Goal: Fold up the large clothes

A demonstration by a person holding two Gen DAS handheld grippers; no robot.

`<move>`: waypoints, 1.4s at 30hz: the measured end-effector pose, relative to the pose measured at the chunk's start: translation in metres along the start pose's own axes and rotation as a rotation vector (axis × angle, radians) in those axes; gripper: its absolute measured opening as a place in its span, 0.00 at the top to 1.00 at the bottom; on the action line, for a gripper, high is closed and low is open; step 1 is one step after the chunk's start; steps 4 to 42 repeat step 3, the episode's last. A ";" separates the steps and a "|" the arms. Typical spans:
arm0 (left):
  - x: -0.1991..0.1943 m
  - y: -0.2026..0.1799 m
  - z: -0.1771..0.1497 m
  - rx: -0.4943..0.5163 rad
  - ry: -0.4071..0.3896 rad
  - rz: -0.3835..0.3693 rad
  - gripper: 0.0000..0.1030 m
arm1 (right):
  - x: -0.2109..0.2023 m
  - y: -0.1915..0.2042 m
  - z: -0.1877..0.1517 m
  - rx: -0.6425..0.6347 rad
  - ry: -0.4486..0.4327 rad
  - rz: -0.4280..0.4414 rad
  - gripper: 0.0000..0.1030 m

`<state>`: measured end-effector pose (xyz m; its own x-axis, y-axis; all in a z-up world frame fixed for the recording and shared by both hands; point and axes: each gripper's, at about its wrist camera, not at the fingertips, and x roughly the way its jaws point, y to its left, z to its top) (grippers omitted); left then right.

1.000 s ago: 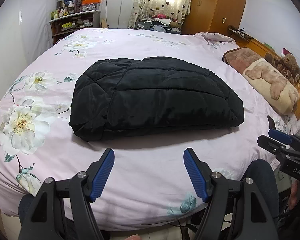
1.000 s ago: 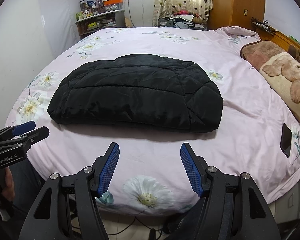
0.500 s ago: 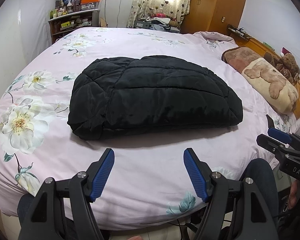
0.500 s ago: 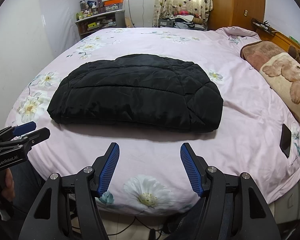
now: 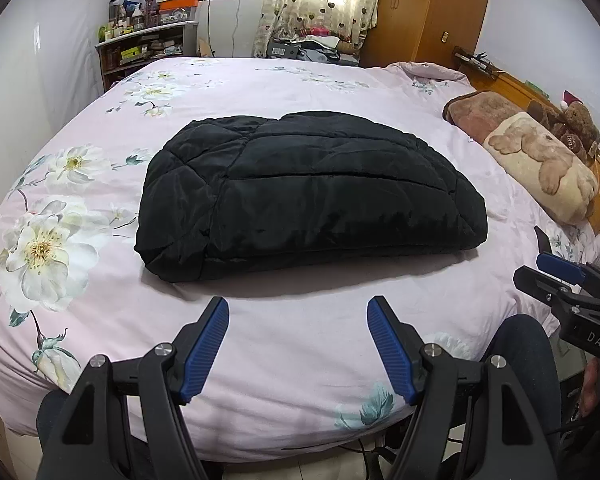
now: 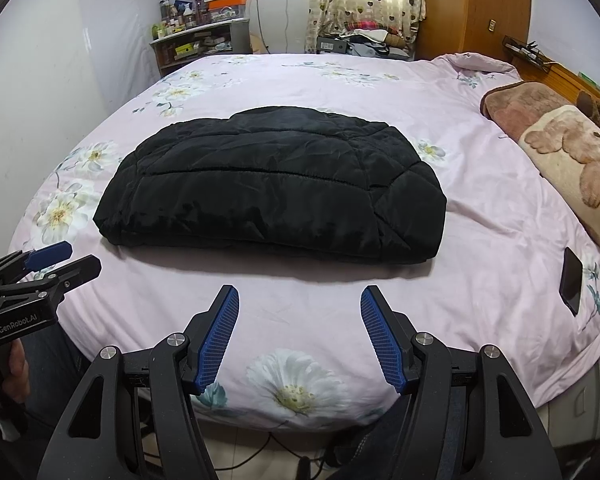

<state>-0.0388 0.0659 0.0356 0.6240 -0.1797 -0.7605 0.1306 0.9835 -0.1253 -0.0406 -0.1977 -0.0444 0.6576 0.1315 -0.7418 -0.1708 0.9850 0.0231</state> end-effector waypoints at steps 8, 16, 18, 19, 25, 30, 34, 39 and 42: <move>0.002 0.001 0.000 -0.001 0.003 -0.003 0.29 | 0.000 -0.001 0.000 -0.001 0.000 0.001 0.38; 0.002 0.001 0.000 -0.001 0.003 -0.003 0.29 | 0.000 -0.001 0.000 -0.001 0.000 0.001 0.38; 0.002 0.001 0.000 -0.001 0.003 -0.003 0.29 | 0.000 -0.001 0.000 -0.001 0.000 0.001 0.38; 0.002 0.001 0.000 -0.001 0.003 -0.003 0.29 | 0.000 -0.001 0.000 -0.001 0.000 0.001 0.38; 0.002 0.001 0.000 -0.001 0.003 -0.003 0.29 | 0.000 -0.001 0.000 -0.001 0.000 0.001 0.38; 0.002 0.001 0.000 -0.001 0.003 -0.003 0.29 | 0.000 -0.001 0.000 -0.001 0.000 0.001 0.38; 0.002 0.001 0.000 -0.001 0.003 -0.003 0.29 | 0.000 -0.001 0.000 -0.001 0.000 0.001 0.38; 0.002 0.001 0.000 -0.001 0.003 -0.003 0.29 | 0.000 -0.001 0.000 -0.001 0.000 0.001 0.38; 0.002 0.001 0.000 -0.001 0.003 -0.003 0.29 | 0.000 -0.001 0.000 -0.001 0.000 0.001 0.38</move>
